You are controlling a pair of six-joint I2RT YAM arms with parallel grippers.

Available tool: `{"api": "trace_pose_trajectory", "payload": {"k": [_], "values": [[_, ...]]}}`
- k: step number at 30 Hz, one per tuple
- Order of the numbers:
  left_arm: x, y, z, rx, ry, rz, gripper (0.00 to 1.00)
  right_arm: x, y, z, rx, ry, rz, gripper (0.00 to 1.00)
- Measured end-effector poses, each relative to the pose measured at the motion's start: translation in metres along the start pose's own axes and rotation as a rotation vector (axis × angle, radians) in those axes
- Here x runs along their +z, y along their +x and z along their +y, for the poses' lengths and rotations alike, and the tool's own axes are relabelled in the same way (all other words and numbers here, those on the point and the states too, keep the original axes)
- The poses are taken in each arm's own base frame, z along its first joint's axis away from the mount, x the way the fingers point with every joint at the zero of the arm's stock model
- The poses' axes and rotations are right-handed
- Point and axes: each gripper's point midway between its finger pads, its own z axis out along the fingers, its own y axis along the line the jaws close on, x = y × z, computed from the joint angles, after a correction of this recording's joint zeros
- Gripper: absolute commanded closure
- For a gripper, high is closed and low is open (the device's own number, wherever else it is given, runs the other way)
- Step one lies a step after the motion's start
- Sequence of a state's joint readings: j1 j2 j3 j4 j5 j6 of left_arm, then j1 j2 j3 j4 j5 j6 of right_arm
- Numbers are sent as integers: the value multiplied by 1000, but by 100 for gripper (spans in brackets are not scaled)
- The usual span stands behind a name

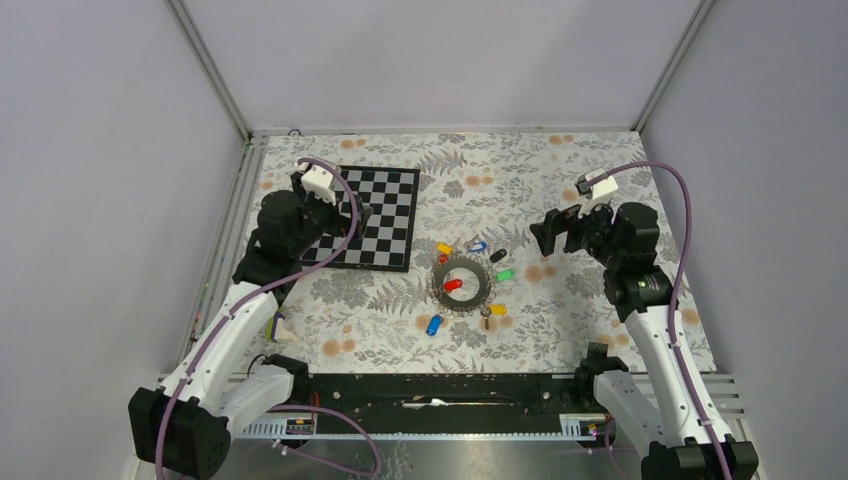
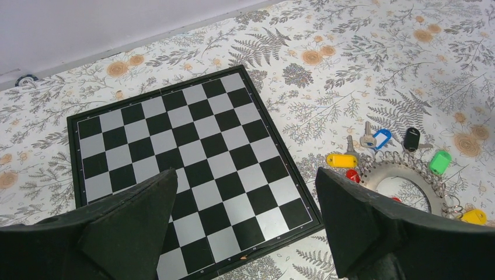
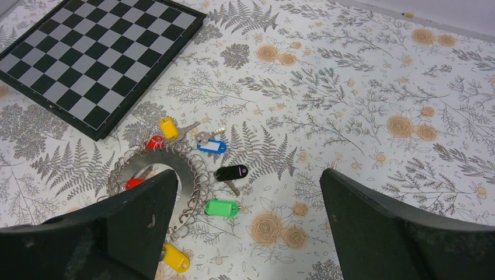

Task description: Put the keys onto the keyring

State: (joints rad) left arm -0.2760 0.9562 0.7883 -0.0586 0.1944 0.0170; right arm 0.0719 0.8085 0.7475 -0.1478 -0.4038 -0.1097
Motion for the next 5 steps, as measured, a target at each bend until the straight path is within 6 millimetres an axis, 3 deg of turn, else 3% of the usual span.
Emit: {"api": "trace_pose_trajectory", "payload": {"k": [5], "values": [[0, 0, -1, 0, 5, 0, 1, 0, 0, 0, 0, 1, 0, 0]]}}
